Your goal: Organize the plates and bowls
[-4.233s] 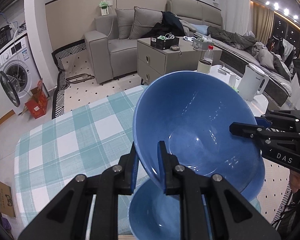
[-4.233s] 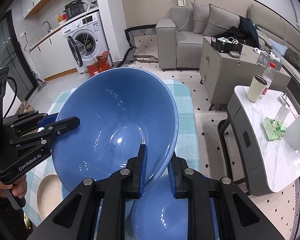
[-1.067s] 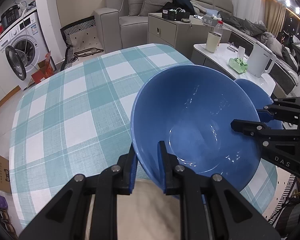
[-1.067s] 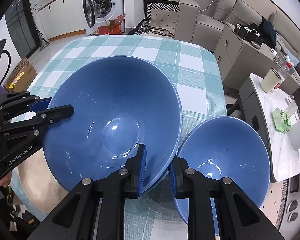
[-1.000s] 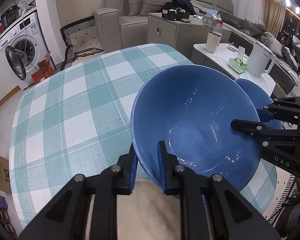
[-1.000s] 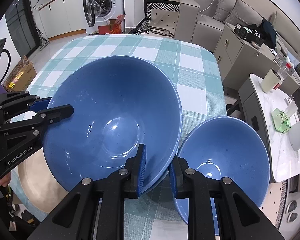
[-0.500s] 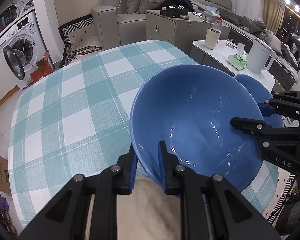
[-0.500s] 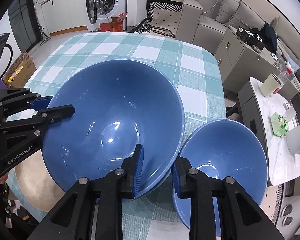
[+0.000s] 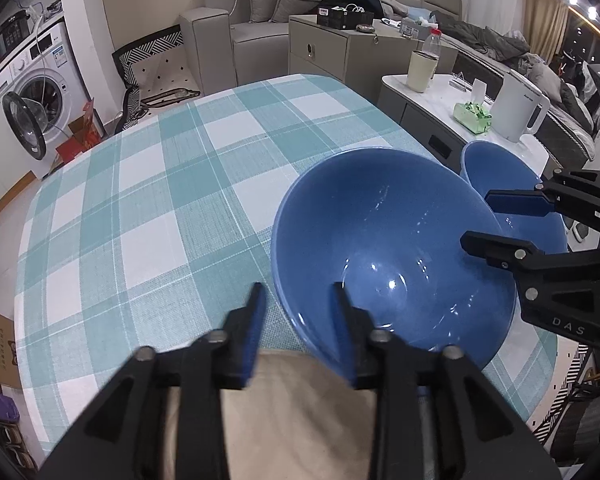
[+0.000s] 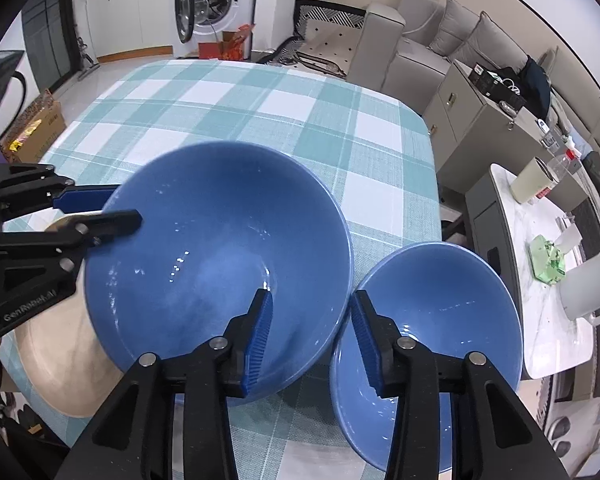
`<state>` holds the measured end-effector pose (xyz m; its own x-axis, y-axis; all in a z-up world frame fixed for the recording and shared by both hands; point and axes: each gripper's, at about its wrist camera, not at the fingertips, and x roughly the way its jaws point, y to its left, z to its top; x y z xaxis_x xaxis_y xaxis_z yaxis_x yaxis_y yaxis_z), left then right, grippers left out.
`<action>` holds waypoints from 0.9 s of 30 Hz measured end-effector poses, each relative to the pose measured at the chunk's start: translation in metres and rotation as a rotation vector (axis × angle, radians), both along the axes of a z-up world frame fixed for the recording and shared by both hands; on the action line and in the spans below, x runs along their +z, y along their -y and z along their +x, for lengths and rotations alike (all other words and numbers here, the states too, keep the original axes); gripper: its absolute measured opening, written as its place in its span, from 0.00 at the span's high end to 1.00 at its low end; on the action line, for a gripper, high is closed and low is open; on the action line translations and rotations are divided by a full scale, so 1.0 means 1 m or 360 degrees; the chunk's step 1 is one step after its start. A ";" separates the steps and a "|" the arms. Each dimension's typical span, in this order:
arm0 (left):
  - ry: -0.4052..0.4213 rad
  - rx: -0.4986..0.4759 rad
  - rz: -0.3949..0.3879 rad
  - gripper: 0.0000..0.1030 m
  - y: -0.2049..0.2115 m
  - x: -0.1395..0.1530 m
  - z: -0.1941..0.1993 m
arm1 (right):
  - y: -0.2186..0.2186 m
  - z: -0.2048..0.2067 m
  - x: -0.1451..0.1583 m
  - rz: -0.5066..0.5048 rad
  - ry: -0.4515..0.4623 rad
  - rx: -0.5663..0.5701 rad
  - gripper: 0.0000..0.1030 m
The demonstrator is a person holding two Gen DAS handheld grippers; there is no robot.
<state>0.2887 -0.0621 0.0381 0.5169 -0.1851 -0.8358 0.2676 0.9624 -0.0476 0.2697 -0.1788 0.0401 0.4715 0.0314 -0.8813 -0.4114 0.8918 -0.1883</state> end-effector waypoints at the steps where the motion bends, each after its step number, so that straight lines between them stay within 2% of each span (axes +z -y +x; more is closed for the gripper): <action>1: 0.0012 0.0002 -0.0004 0.52 0.000 0.002 -0.001 | 0.000 -0.001 0.001 0.0010 0.0000 0.0006 0.57; 5: 0.0025 0.0000 -0.0038 0.50 -0.003 0.010 -0.003 | 0.003 -0.003 0.005 0.0058 0.0010 0.0027 0.52; 7: 0.0028 0.0011 -0.0056 0.49 -0.006 0.013 -0.003 | 0.006 -0.004 0.008 0.0097 0.0016 0.0024 0.44; 9: 0.0027 0.0017 -0.0065 0.43 -0.008 0.016 -0.003 | 0.010 -0.006 0.013 0.0178 0.0025 0.0022 0.32; 11: 0.0049 0.0047 -0.0082 0.17 -0.013 0.020 -0.004 | 0.016 -0.006 0.018 0.0267 0.0023 0.0006 0.24; 13: 0.0074 0.0085 -0.0129 0.05 -0.018 0.025 -0.005 | 0.021 -0.007 0.023 0.0340 0.0037 -0.0017 0.15; 14: 0.0077 0.0090 -0.0161 0.04 -0.020 0.028 -0.006 | 0.024 -0.007 0.026 0.0376 0.0051 -0.0032 0.09; 17: 0.0074 0.0087 -0.0226 0.00 -0.025 0.034 -0.007 | 0.032 -0.008 0.034 0.0460 0.0084 -0.0061 0.01; 27: 0.0159 0.0087 -0.0247 0.00 -0.022 0.054 -0.012 | 0.065 -0.024 0.049 0.0638 0.0127 -0.0159 0.01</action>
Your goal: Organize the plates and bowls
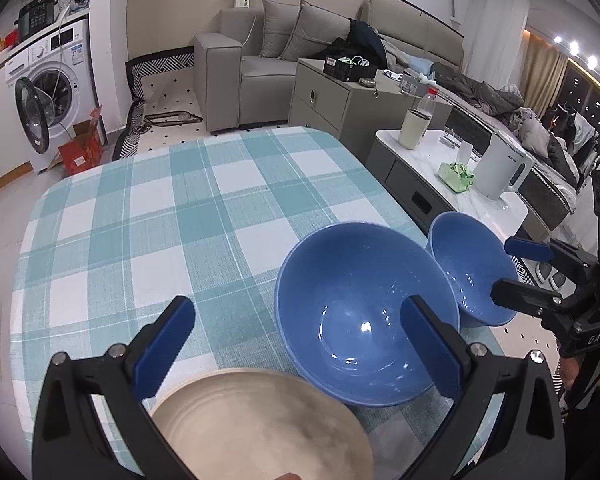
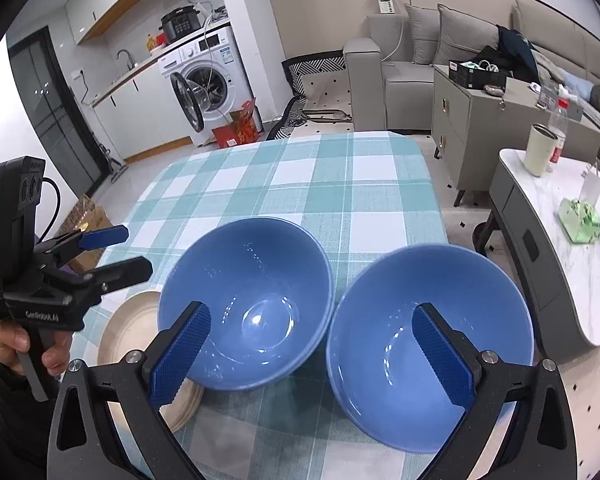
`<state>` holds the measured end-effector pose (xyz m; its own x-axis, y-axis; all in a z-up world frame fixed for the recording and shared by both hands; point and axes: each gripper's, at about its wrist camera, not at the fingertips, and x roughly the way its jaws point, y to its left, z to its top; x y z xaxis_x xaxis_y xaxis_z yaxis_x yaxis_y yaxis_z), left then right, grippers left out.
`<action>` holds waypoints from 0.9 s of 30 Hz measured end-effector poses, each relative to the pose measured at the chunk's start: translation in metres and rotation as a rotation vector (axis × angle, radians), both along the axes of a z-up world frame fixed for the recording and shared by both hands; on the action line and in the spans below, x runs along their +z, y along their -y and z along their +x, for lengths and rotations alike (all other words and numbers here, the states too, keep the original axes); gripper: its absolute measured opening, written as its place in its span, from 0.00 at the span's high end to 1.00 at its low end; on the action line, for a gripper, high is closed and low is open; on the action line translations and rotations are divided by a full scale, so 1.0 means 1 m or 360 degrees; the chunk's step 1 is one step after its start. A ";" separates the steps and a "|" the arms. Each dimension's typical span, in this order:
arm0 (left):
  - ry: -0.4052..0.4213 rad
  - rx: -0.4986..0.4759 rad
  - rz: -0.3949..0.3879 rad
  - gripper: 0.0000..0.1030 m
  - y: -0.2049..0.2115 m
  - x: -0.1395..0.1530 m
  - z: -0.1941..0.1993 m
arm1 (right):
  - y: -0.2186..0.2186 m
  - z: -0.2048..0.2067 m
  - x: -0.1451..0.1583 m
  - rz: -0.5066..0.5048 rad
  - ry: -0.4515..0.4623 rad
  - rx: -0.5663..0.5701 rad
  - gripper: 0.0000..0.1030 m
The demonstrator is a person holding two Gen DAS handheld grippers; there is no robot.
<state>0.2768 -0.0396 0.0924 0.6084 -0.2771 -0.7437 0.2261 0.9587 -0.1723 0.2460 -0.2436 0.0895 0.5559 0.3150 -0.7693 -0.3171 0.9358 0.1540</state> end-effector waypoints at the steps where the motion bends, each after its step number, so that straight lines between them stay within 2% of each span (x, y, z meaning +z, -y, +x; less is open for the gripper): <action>1: 0.0012 0.0001 -0.0002 0.00 0.000 0.002 -0.001 | 0.004 -0.002 0.001 0.0000 0.0006 -0.0013 0.01; 9: 0.0092 -0.0031 0.0056 0.00 0.014 0.016 -0.010 | 0.035 -0.018 0.004 0.0058 0.0026 -0.0159 0.01; 17: 0.0112 -0.0106 0.0086 0.00 0.040 0.015 -0.013 | 0.068 -0.029 0.003 0.0178 0.0029 -0.0291 0.01; 27: 0.0084 -0.0264 0.0111 0.00 0.089 0.010 0.003 | 0.100 -0.042 -0.006 0.0125 0.0026 -0.0432 0.01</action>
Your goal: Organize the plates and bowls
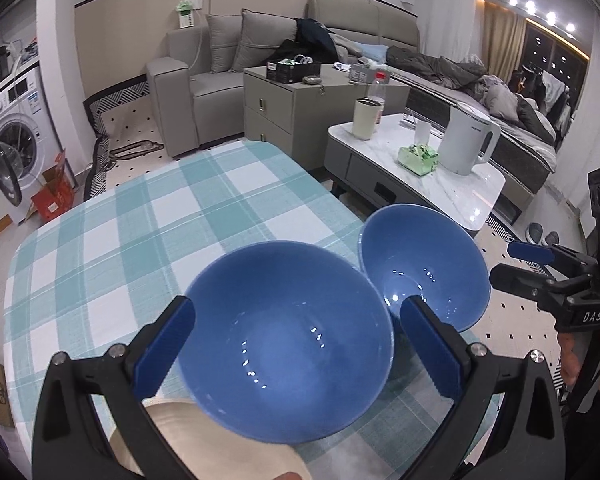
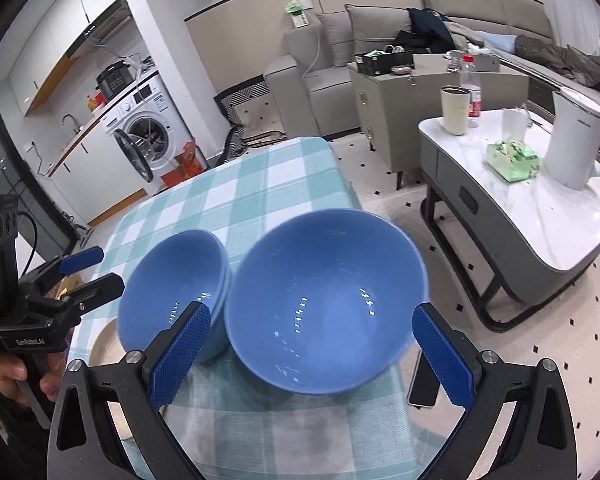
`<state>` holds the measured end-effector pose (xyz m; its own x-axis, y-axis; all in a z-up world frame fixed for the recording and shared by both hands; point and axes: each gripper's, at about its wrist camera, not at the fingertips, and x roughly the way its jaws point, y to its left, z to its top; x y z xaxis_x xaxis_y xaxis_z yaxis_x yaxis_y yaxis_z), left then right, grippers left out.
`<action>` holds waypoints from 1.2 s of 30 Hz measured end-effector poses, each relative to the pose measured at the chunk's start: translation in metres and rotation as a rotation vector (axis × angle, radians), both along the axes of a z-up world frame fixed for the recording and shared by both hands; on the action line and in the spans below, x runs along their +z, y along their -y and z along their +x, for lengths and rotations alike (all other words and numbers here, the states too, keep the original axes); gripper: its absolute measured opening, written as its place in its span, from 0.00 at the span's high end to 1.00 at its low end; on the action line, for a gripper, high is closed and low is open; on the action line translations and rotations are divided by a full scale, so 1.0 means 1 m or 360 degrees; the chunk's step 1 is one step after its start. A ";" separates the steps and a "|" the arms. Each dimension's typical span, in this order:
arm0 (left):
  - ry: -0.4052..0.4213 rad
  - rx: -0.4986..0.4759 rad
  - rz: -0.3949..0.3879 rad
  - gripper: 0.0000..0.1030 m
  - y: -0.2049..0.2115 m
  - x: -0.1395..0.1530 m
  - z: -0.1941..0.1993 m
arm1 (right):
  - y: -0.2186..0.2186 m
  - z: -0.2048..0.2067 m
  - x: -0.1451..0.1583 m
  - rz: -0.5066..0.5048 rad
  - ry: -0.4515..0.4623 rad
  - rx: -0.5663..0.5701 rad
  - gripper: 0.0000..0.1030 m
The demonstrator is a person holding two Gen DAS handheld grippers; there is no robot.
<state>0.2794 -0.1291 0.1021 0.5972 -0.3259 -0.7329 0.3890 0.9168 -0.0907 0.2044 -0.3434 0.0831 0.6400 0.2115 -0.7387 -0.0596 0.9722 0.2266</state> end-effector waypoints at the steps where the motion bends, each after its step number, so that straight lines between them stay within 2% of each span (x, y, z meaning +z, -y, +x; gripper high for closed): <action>1: -0.0003 -0.0018 0.0002 0.00 0.005 0.000 0.003 | 0.003 -0.001 -0.002 0.0005 -0.0002 -0.0008 0.01; 6: -0.0041 -0.0097 -0.0002 0.00 0.028 -0.003 0.014 | 0.020 -0.006 -0.014 0.0079 -0.0017 -0.0042 0.01; 17: -0.0086 -0.0273 0.0143 0.00 0.079 -0.020 0.047 | 0.037 -0.010 -0.035 0.0075 -0.0060 -0.0187 0.01; 24: -0.0126 -0.0373 0.0194 0.02 0.095 -0.032 0.063 | 0.031 -0.007 -0.044 0.0029 -0.0099 -0.0212 0.01; 29: -0.0160 -0.0416 0.0222 0.02 0.101 -0.043 0.074 | 0.031 -0.005 -0.052 0.0057 -0.0121 -0.0235 0.01; 36: -0.0198 -0.0484 0.0246 0.09 0.115 -0.054 0.082 | 0.027 0.000 -0.063 0.0062 -0.0143 -0.0227 0.01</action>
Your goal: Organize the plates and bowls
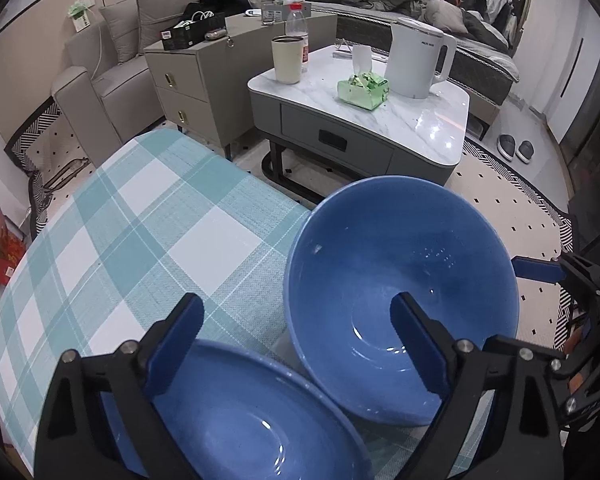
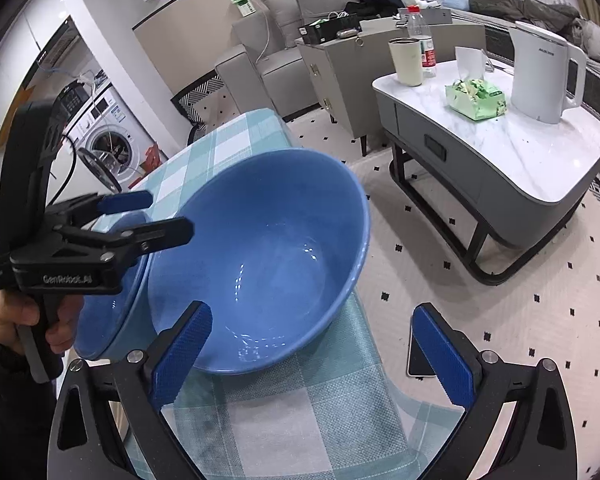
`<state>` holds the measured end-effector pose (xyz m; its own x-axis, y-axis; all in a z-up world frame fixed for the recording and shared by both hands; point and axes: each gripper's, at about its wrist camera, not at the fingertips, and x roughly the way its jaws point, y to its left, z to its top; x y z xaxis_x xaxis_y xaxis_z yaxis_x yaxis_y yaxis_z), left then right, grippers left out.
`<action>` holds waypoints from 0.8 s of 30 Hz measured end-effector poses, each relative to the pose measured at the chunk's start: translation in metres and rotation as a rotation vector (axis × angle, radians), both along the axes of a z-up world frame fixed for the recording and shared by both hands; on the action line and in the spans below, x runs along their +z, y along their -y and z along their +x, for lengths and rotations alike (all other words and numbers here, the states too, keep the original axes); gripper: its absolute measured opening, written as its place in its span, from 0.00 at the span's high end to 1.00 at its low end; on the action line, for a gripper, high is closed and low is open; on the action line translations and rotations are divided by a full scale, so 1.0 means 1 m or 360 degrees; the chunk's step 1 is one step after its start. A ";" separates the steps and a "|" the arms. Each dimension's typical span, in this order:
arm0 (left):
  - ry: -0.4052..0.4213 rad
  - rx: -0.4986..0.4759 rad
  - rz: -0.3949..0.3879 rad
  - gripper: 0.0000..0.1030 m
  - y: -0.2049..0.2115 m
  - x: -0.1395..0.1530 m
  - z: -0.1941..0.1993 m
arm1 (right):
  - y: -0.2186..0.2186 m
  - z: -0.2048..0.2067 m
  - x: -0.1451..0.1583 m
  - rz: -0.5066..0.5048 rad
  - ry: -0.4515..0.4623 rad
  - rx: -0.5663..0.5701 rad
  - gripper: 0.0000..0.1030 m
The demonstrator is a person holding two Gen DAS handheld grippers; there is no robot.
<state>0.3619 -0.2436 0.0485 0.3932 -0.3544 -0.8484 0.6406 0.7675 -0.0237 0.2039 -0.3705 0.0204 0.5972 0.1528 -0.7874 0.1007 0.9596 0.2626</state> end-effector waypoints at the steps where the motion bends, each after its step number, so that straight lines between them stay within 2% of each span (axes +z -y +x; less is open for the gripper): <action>1: -0.0005 -0.0010 0.0006 0.10 0.002 -0.002 0.000 | -0.001 0.001 -0.001 0.0006 0.0001 0.0002 0.01; 3: -0.0006 -0.0024 0.0024 0.12 0.006 -0.005 0.000 | -0.002 0.002 -0.004 0.0022 -0.0005 0.0007 0.01; 5: -0.0022 -0.0042 0.0050 0.24 0.009 -0.010 0.000 | -0.002 0.002 -0.004 0.0023 -0.0004 0.0002 0.01; 8: -0.0026 -0.0041 0.0058 0.26 0.011 -0.013 0.001 | -0.001 0.003 -0.006 0.0060 -0.0008 0.0007 0.03; 12: -0.0025 -0.0046 0.0074 0.31 0.013 -0.016 0.002 | -0.002 0.005 -0.008 0.0079 -0.0034 0.0008 0.18; 15: -0.0023 -0.0050 0.0088 0.40 0.013 -0.017 0.002 | -0.003 0.004 -0.010 0.0085 -0.0040 0.0016 0.19; 17: -0.0025 -0.0043 0.0089 0.50 0.012 -0.017 0.002 | -0.003 0.003 -0.011 0.0091 -0.0046 0.0025 0.21; 21: -0.0035 -0.0057 0.0084 0.57 0.013 -0.018 0.001 | -0.006 0.002 -0.011 0.0095 -0.0046 0.0033 0.30; 23: -0.0038 -0.0067 0.0079 0.65 0.013 -0.017 0.000 | -0.006 0.002 -0.011 0.0090 -0.0047 0.0035 0.34; 24: -0.0039 -0.0063 0.0079 0.66 0.013 -0.017 -0.001 | -0.007 0.001 -0.011 0.0086 -0.0047 0.0035 0.36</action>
